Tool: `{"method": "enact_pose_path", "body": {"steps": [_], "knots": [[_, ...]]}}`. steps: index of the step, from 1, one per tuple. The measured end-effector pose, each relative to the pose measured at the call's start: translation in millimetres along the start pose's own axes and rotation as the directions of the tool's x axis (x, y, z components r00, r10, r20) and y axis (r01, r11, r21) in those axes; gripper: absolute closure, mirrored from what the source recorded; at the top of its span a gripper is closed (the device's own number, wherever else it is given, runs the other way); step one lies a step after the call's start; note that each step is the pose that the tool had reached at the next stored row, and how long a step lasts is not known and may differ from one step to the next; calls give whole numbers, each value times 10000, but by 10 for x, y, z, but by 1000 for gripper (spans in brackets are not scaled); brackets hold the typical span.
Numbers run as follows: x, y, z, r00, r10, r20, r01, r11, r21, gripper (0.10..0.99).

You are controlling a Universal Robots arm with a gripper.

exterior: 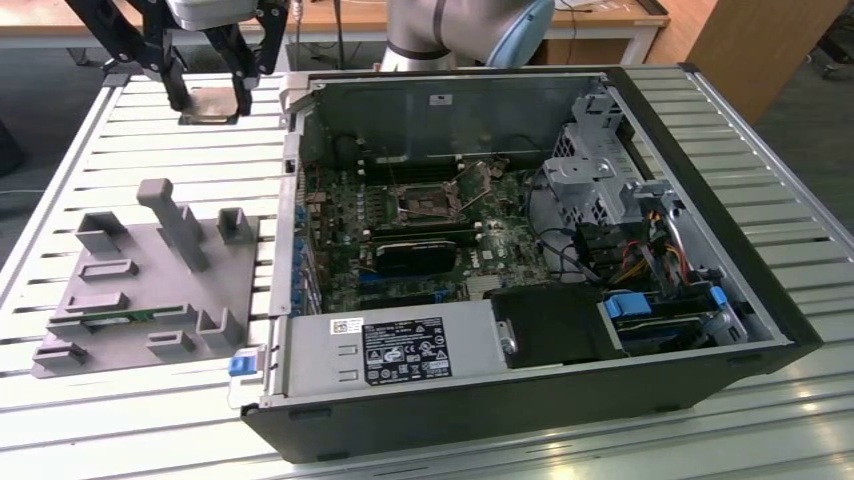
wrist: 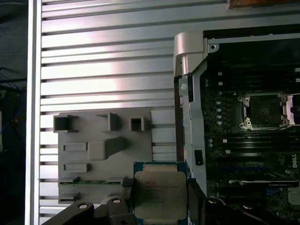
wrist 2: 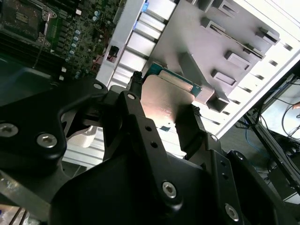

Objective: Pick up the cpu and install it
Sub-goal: 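Pick up the cpu and move it towards the insertion slot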

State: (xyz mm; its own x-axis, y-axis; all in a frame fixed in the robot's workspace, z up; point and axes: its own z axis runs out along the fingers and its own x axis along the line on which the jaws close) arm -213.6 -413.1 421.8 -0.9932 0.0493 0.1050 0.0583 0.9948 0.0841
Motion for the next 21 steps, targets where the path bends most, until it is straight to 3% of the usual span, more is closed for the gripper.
{"method": "enact_pose_path", "body": {"steps": [21], "knots": [[-287, 17, -29, 10000, 5, -58, -5, 10000, 3, 545]]}}
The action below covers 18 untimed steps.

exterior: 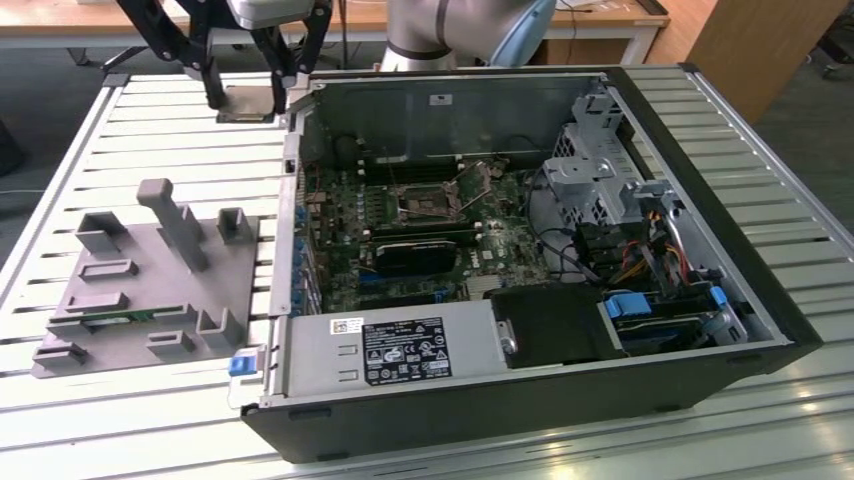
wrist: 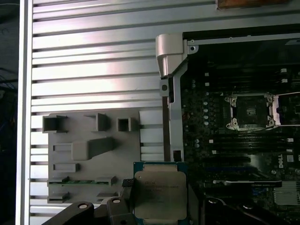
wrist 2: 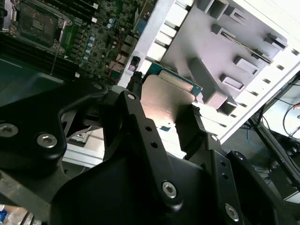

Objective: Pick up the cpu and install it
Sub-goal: 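Pick up the cpu and move it towards the insertion slot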

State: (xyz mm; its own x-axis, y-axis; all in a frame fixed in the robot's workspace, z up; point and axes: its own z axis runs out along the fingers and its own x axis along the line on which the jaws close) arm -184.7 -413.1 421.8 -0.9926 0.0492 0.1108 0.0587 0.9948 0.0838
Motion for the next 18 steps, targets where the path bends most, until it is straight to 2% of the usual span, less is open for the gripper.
{"method": "enact_pose_path", "body": {"steps": [9, 18], "knots": [[-162, 10, -17, 10000, 3, -34, -3, 10000, 2, 545], [-368, 22, -39, 10000, 8, -78, -8, 10000, 4, 545]]}}
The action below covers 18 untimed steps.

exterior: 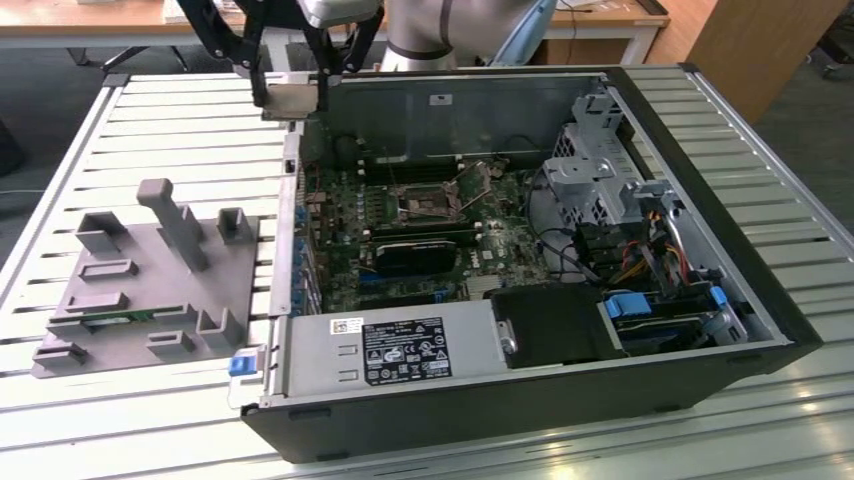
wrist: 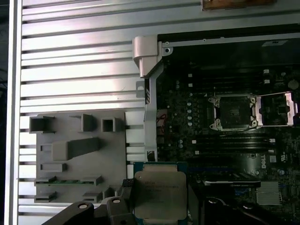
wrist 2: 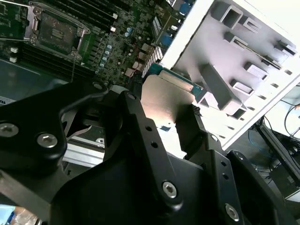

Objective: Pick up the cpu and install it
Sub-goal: 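Pick up the cpu and move it towards the insertion slot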

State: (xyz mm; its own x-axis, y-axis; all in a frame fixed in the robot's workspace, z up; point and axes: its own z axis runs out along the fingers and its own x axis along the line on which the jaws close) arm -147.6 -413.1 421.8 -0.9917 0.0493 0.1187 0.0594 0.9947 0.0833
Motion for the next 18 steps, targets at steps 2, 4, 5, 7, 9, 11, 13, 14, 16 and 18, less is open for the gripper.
{"method": "enact_pose_path", "body": {"steps": [2, 4, 5, 7, 9, 11, 13, 14, 16, 18], "knots": [[-47, 3, -5, 10000, 1, -10, -1, 10000, 0, 545], [-95, 6, -11, 10000, 1, -19, -1, 10000, 0, 545], [-119, 7, -14, 10000, 2, -25, -2, 10000, 1, 545], [-168, 10, -20, 10000, 4, -35, -4, 10000, 2, 545], [-216, 13, -25, 10000, 4, -44, -4, 10000, 2, 545], [-272, 16, -32, 10000, 5, -54, -5, 10000, 3, 545], [-335, 20, -39, 10000, 6, -64, -6, 10000, 3, 545], [-363, 22, -42, 10000, 6, -70, -6, 10000, 4, 545], [-416, 26, -47, 10000, 7, -84, -7, 10000, 4, 545], [-467, 31, -54, 9999, 8, -101, -8, 10000, 5, 545]]}}
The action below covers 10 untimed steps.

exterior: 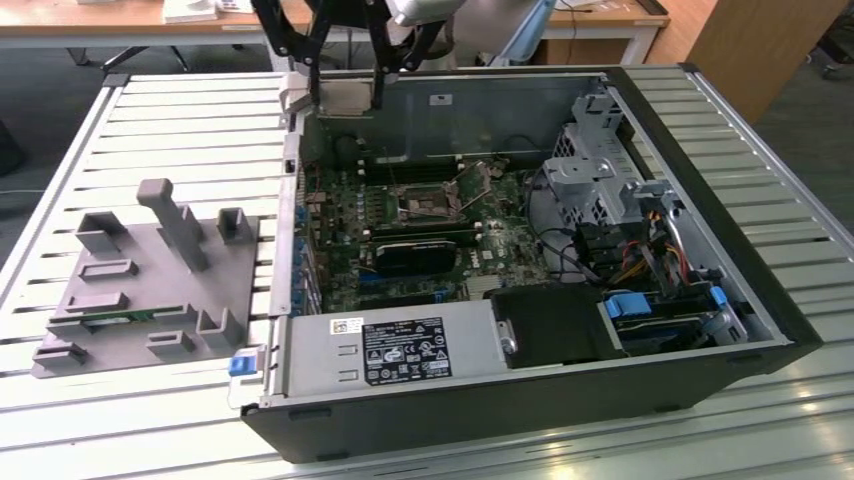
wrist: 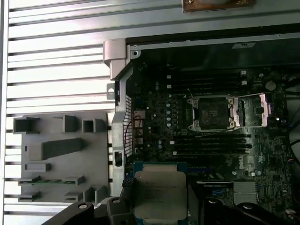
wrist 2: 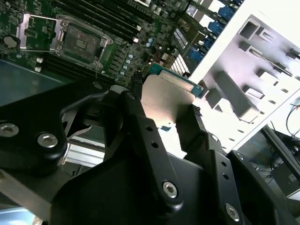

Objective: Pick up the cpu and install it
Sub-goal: 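Pick up the cpu and move it towards the insertion slot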

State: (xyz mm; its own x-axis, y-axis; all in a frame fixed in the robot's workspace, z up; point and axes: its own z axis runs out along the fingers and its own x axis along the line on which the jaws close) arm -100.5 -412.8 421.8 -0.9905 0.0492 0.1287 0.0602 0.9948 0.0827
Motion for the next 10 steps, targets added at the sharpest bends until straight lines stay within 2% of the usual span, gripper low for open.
{"method": "enact_pose_path", "body": {"steps": [10], "knots": [[-304, 20, -38, 10000, 1, -80, -1, 10000, 4, 545]]}}
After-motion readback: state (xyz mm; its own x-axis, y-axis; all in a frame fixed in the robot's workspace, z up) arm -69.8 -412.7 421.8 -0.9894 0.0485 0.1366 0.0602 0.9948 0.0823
